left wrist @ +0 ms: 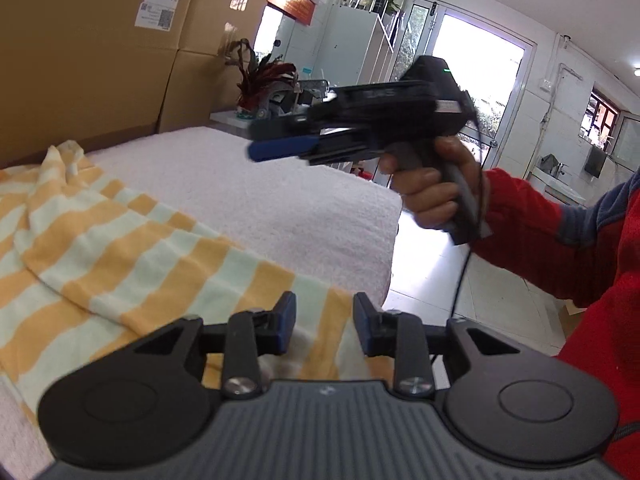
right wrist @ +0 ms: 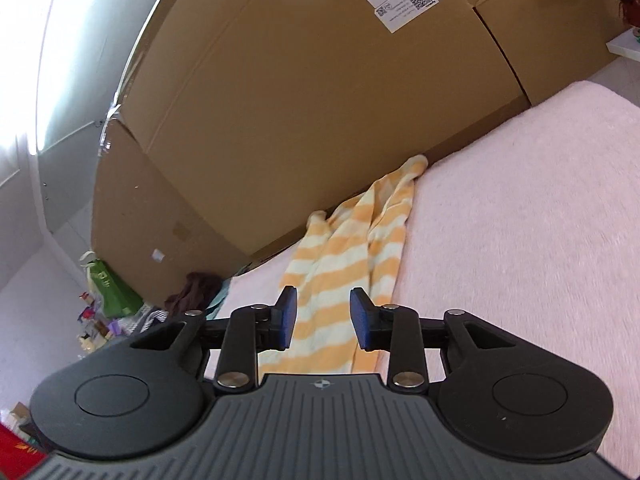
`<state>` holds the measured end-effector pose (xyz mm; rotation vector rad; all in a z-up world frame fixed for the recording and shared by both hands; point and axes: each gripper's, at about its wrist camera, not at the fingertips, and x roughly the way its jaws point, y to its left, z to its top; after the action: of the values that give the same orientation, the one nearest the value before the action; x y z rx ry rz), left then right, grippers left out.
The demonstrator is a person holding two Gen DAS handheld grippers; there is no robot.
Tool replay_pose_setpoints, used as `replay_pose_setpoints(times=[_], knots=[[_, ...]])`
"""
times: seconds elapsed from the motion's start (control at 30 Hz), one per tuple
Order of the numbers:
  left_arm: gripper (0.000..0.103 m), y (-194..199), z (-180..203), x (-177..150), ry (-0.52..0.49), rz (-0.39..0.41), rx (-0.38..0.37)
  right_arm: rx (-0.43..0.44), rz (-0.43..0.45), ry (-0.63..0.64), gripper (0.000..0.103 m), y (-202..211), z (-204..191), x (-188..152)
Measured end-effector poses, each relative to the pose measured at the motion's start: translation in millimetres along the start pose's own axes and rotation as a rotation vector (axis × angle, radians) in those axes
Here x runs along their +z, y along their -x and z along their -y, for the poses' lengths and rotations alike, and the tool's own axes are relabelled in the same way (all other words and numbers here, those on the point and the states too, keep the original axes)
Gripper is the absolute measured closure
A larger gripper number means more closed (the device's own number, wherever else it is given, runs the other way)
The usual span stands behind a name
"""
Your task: Fold clothes
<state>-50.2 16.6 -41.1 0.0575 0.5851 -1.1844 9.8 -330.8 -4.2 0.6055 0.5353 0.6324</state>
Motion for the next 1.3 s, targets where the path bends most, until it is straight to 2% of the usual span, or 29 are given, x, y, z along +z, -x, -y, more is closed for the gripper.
replay_pose_setpoints(times=[0.07,0.17,0.23,0.37,0.47,0.53,0.57,0.6,0.67,0.83,0.87,1.0,1.07,1.1,1.13,1.27,1.3], knots=[[0.053,-9.5,-3.3,1.2,0.008,-0.01,-0.018,0.007,-0.003,-0.001,0.072,-34.6,10.7,15.8],[0.056,-21.3,-8.5,-4.2,0.037,-0.042,-0.024,0.018,-0.017,-0.022,0.072,-86.4,22.6,40.8],[0.054,-16.6,-12.2,-6.1,0.063,-0.014,-0.04,0.025,-0.026,-0.036,0.071,-120.9,30.4,57.4],[0.054,-13.9,-31.2,-11.1,0.194,0.004,-0.079,-0.025,-0.055,-0.038,0.064,-175.0,42.3,78.3],[0.053,-14.0,-39.9,-12.3,0.256,0.011,-0.112,-0.017,-0.098,-0.076,0.065,-198.2,52.1,82.6],[0.053,-14.5,-41.1,-12.9,0.273,0.012,-0.125,0.019,-0.134,-0.091,0.066,-203.6,53.7,81.4],[0.053,-14.6,-41.2,-13.1,0.277,0.011,-0.131,0.037,-0.146,-0.086,0.071,-204.0,52.7,80.3],[0.053,-14.6,-41.1,-13.3,0.279,0.01,-0.137,0.048,-0.153,-0.077,0.082,-203.2,51.3,79.1],[0.053,-14.9,-40.7,-12.6,0.274,0.003,-0.15,0.054,-0.138,-0.057,0.096,-198.8,49.4,77.7],[0.057,-16.6,-40.7,-10.5,0.25,-0.019,-0.188,0.0,-0.056,-0.006,0.097,-191.2,47.8,81.4],[0.057,-16.8,-41.0,-10.7,0.251,-0.022,-0.195,0.0,-0.044,-0.006,0.1,-189.3,48.3,81.7],[0.057,-17.9,-42.3,-11.6,0.257,-0.034,-0.224,-0.022,-0.026,0.009,0.1,-184.5,47.9,80.3],[0.056,-18.4,-43.0,-12.0,0.259,-0.04,-0.239,-0.113,-0.067,0.061,0.1,-189.4,44.8,76.0],[0.056,-18.7,-43.3,-12.2,0.26,-0.043,-0.246,-0.137,-0.088,0.066,0.1,-190.6,44.8,74.3],[0.056,-19.0,-43.6,-12.4,0.262,-0.045,-0.253,-0.125,-0.101,0.054,0.099,-189.1,45.4,74.7],[0.054,-19.7,-44.6,-13.2,0.266,-0.055,-0.276,-0.019,-0.151,-0.006,0.071,-174.6,45.7,78.9],[0.054,-19.5,-44.5,-13.3,0.267,-0.055,-0.276,-0.002,-0.166,0.002,0.068,-171.1,43.3,79.4]])
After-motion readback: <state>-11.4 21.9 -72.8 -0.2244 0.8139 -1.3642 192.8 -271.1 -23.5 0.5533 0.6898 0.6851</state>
